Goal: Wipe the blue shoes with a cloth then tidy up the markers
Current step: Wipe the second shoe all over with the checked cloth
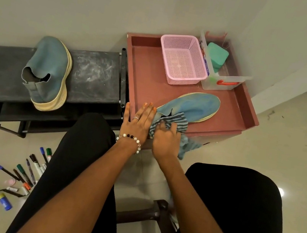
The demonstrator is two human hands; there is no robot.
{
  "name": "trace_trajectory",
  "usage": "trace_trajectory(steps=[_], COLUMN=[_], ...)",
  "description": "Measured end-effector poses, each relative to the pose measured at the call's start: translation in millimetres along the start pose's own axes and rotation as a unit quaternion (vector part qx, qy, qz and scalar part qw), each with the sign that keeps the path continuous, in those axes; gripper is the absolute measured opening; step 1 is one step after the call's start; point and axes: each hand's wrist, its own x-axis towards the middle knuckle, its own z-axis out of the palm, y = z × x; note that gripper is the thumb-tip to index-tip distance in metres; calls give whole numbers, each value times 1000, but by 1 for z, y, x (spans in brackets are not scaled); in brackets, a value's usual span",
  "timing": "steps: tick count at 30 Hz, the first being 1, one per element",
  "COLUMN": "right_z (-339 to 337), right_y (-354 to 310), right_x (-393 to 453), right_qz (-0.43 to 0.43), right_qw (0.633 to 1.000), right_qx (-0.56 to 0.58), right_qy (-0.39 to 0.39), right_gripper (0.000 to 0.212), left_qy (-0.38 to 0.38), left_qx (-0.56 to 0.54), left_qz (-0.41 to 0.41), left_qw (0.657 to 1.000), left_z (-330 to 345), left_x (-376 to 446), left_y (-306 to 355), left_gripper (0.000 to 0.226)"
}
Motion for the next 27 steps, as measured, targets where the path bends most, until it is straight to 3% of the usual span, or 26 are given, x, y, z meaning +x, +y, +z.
trace_trajectory(steps=[4,8,11,15,19,22,25,27], right_z=[-7,-21,-21,-15,-31,-29,-11,2], right_y=[52,68,25,-11,41,46,9,2], right_x=[-3,9,13,-1,-9,5,10,5], right_qz=[-100,-1,66,18,-43,-11,34,16], right_qw=[993,997,996,999,997,999,999,1000], right_qx=[-2,-82,-55,1,18,-39,-41,-13], right_qy=[-57,-16,-12,-32,-54,-24,7,-1], right_gripper=[47,42,32,34,43,36,32,32], left_qy=[0,1,1,0,-3,-6,-6,-11], left_qx=[0,-5,-2,-14,-12,-22,-18,-17], left_qz=[1,-2,-4,-6,-2,-4,-7,-4], left_qw=[1000,1000,1000,1000,1000,1000,1000,1000], left_z=[1,0,0,2,0,-2,-1,0], left_x=[0,0,1,1,1,1,2,2], left_y=[-2,-1,0,0,-1,0,0,0], left_gripper=[67,68,66,61,68,71,70,71])
